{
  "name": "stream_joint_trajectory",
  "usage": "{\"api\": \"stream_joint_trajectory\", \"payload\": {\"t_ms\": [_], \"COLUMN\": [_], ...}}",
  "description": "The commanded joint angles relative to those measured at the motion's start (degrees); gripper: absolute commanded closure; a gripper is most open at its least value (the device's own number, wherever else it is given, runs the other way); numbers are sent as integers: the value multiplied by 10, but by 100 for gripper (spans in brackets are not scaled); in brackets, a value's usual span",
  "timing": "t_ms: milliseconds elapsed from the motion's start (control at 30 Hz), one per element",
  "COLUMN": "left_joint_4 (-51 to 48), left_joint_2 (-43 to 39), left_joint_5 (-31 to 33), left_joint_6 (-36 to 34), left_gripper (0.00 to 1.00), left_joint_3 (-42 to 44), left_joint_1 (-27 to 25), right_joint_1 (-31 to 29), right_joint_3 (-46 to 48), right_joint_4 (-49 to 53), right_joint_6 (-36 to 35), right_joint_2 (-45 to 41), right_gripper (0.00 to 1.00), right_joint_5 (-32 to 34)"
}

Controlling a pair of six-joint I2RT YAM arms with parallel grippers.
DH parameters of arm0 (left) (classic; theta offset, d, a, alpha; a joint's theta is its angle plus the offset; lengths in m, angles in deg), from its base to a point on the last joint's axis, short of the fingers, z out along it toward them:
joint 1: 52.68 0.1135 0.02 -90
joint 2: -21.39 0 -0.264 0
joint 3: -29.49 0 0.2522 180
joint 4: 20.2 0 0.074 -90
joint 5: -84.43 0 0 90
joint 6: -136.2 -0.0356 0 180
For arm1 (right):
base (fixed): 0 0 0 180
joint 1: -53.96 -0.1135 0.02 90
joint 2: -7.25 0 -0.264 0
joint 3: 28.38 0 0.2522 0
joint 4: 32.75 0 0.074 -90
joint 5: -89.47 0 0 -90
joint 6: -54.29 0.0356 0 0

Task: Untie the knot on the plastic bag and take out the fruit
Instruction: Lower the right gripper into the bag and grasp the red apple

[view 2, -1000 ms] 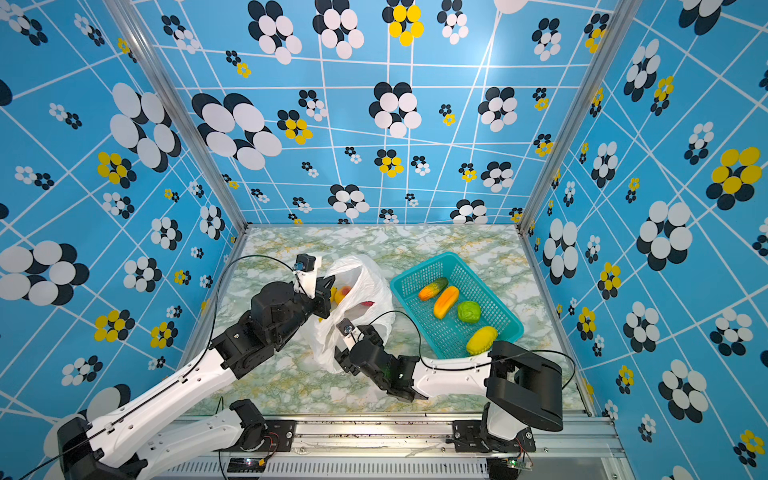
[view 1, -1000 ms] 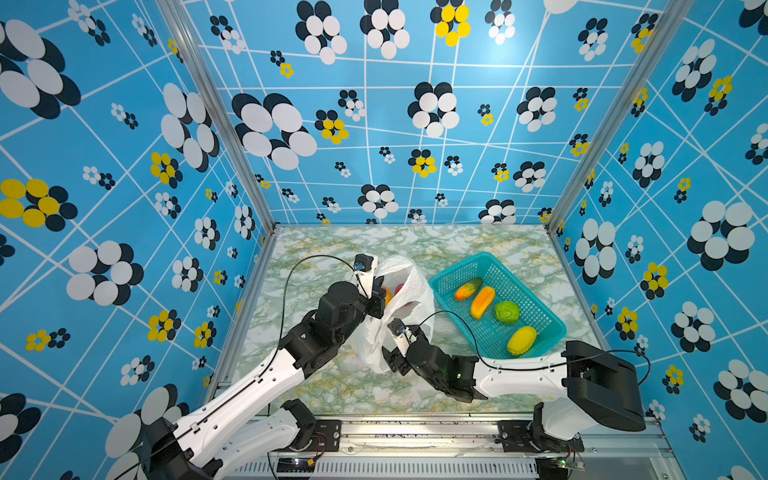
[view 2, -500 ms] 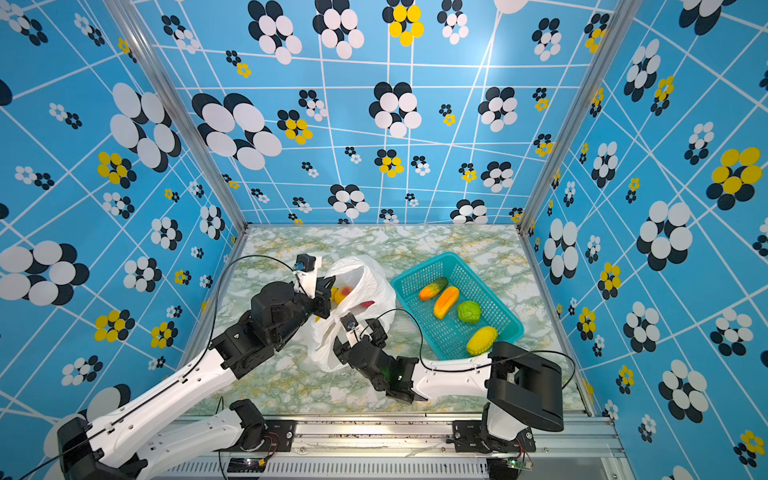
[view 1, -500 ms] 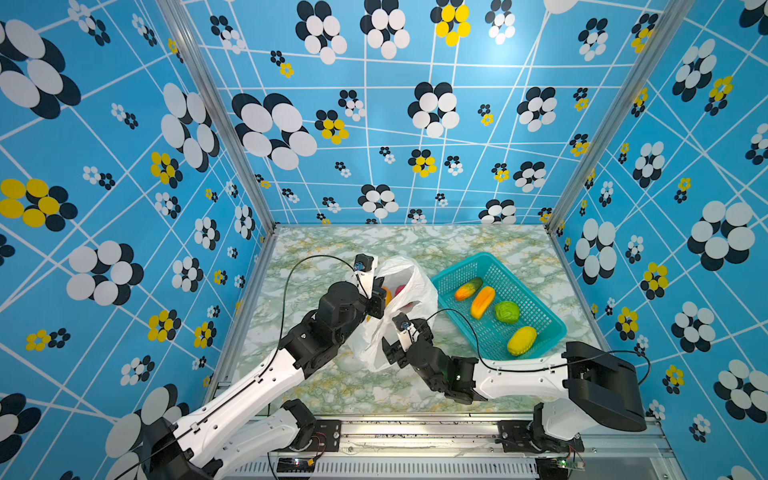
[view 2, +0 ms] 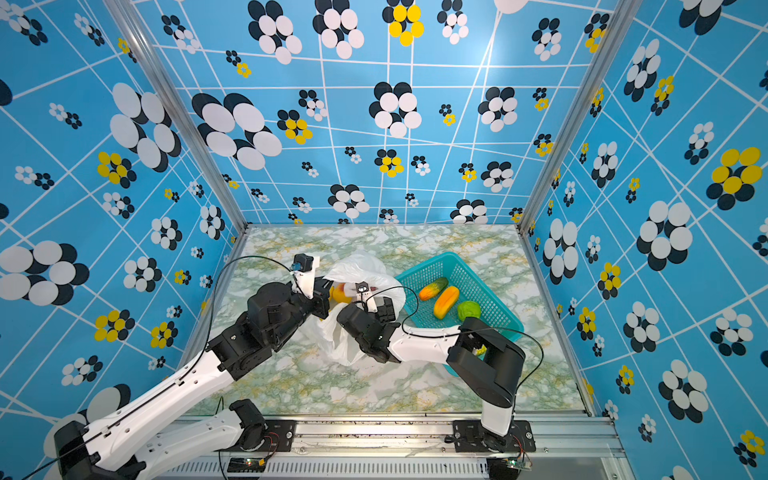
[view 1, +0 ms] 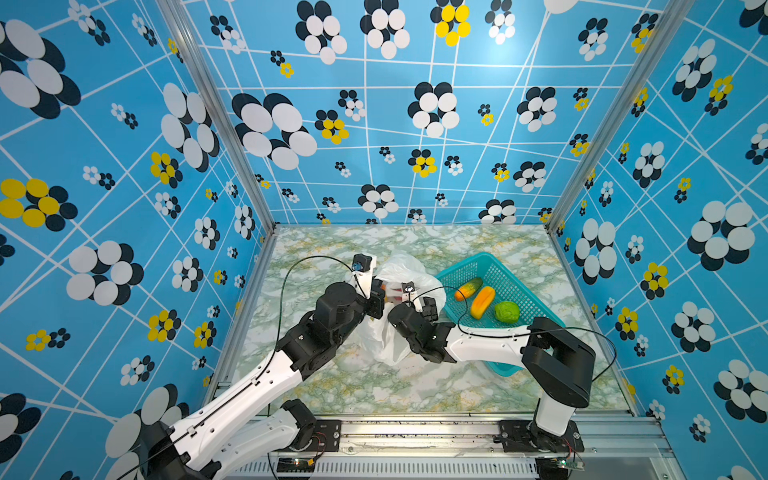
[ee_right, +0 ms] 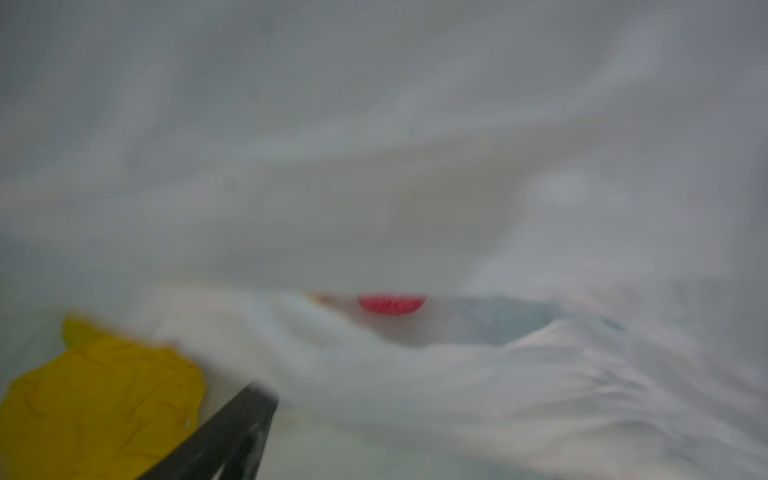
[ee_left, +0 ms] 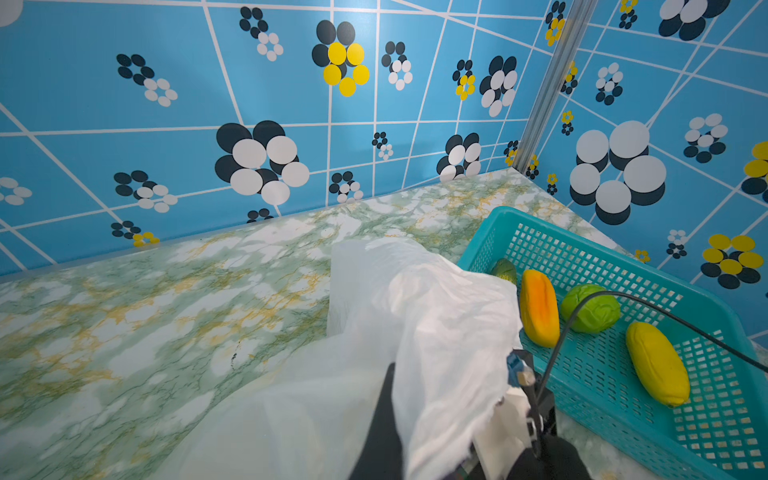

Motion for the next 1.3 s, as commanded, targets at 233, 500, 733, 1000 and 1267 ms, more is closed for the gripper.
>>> {"api": "stream_joint_trajectory", "payload": {"t_ms": [233,500,733,1000,1267], "left_joint_4": [6,11,13,13,2], "left_joint_2": [-19,-33,-33,-19,-5], "left_joint_5": [-24,-36,-27,-16,9], "left_joint_6": [-2,-5,-9,-11,-4], "left_gripper": [100,100,100,100,100], "left_joint_3": [-5,1,3,-3,-11], "left_joint_1": [4,4,4,5,7], "right_joint_1": [45,84,84,46,-21], "right_joint_3": [-146,-248,-237,-137,-23], "right_joint_4": [76,140,110,13,-47], "right_joint_6": [26,59,23,-69,-112], "right_joint_2": [137,225,216,101,-34], "right_gripper": [1,3,45,54,63], "right_joint_5": [2,2,-15,-29,-58]}}
